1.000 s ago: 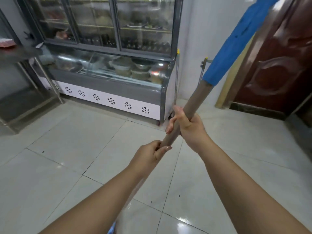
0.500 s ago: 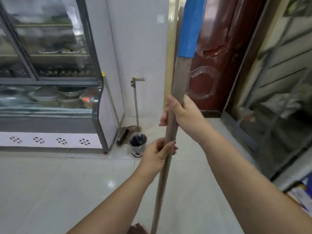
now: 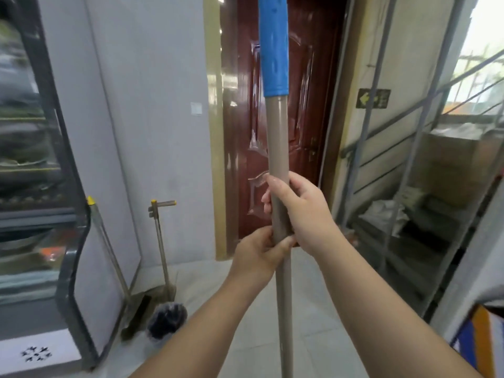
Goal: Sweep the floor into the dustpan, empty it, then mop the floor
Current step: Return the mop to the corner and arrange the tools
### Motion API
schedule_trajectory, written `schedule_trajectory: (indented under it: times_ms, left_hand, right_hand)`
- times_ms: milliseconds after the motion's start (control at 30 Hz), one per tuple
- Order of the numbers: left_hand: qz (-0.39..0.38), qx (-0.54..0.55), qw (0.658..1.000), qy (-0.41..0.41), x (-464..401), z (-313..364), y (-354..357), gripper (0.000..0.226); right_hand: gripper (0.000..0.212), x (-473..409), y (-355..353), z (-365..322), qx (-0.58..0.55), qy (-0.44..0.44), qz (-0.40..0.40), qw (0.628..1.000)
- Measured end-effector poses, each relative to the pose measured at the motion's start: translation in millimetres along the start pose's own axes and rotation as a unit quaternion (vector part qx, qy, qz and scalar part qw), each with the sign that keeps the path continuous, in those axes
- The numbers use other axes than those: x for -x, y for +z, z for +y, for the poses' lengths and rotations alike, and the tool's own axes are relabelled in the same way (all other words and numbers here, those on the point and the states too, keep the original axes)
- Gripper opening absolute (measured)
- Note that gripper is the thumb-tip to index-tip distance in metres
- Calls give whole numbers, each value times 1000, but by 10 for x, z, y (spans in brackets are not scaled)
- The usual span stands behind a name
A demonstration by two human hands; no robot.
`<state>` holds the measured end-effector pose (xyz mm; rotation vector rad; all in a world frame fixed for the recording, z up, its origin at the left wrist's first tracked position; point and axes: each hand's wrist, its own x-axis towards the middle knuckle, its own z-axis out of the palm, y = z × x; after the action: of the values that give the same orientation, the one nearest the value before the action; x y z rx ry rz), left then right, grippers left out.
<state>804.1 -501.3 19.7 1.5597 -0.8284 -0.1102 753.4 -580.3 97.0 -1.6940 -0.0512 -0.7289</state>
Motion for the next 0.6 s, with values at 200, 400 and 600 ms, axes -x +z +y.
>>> schedule_trajectory:
  times_ms: [200, 400, 600]
  left_hand:
    - [-122, 103, 975, -153, -599, -1093, -269, 18]
    - [-26, 213, 946, -244, -1622, -1832, -556, 47]
    - [-44, 217, 965, -143, -2413, -1774, -971, 47]
  right_hand:
    - [14, -948, 454, 312, 2, -16, 0, 1000]
    - [14, -2263, 1098, 466, -11, -14, 25, 1000]
    - [18, -3156, 1236, 446, -78, -54, 76, 993]
